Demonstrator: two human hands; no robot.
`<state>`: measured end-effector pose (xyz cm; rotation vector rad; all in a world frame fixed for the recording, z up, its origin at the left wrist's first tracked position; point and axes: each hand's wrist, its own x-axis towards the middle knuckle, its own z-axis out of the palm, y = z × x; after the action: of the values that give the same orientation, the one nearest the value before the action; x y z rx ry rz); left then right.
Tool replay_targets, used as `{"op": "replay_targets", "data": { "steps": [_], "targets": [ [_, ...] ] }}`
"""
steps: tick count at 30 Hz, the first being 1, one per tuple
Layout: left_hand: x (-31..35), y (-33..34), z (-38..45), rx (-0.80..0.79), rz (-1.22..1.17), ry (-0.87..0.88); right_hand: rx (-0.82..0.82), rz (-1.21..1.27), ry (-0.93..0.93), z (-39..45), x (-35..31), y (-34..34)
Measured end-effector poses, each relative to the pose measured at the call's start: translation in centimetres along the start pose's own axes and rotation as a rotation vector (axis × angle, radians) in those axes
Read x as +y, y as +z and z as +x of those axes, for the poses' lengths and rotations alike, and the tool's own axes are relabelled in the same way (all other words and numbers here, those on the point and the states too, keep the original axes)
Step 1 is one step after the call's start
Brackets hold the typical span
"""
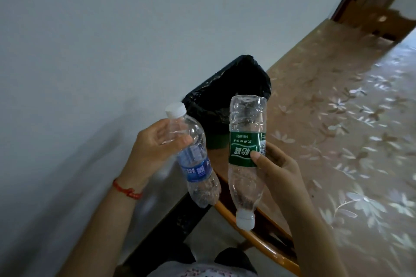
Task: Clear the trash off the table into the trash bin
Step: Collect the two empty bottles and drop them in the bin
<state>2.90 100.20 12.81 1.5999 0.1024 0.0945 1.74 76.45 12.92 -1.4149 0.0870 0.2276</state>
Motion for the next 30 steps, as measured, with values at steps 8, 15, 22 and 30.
{"op": "replay_targets", "data": {
  "steps": [8,15,22,30],
  "targets": [
    [-0.5,1.7,3.5,-0.035,0.016,-0.004,0.051,0.021,-0.023,2.6,-1.5,-0.7],
    [-0.9,2.2,5.1,-0.003,-0.011,-0.057,0.055,0.005,-0.077,6.7,-4.0,-1.2],
    [-1.1,1.5,5.3,0.023,-0.009,-0.069,0.074,0.051,-0.139,11.2,-7.3,-0.1],
    [-0.6,1.5,5.3,0.041,-0.004,-0.069,0.177,0.069,-0.186,17.0,-9.4,1.9]
  ]
}}
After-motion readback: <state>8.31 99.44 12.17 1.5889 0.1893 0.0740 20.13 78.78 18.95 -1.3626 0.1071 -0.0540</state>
